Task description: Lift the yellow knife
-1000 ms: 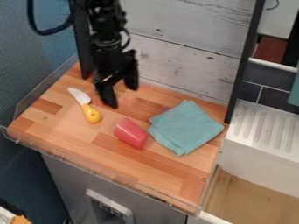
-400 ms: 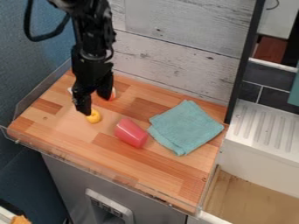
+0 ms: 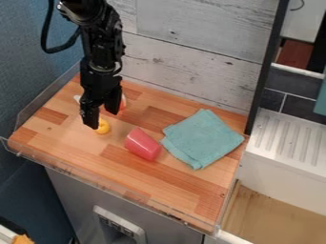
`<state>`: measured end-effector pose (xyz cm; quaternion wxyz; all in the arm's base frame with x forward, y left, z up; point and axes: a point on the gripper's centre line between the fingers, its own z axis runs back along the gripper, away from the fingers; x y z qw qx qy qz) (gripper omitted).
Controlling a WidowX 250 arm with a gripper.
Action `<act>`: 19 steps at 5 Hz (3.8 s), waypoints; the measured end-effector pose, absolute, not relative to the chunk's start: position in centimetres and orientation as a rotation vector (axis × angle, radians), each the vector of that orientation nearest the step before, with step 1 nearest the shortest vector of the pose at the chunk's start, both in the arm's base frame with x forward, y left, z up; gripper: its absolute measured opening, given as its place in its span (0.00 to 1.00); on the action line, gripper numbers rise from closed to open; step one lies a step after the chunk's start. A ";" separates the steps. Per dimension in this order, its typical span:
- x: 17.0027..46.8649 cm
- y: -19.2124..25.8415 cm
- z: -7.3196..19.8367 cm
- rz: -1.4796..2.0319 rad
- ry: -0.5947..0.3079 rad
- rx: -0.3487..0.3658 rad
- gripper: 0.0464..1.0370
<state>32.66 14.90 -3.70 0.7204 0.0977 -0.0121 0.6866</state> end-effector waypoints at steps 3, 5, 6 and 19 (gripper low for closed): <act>32.1 16.6 -6.0 1.515 0.071 0.207 0.96; 32.5 16.8 -6.7 1.438 0.063 0.151 0.61; 32.8 16.4 -6.7 1.390 0.093 0.110 0.45; 25.4 -5.2 1.2 1.356 0.206 -0.028 0.45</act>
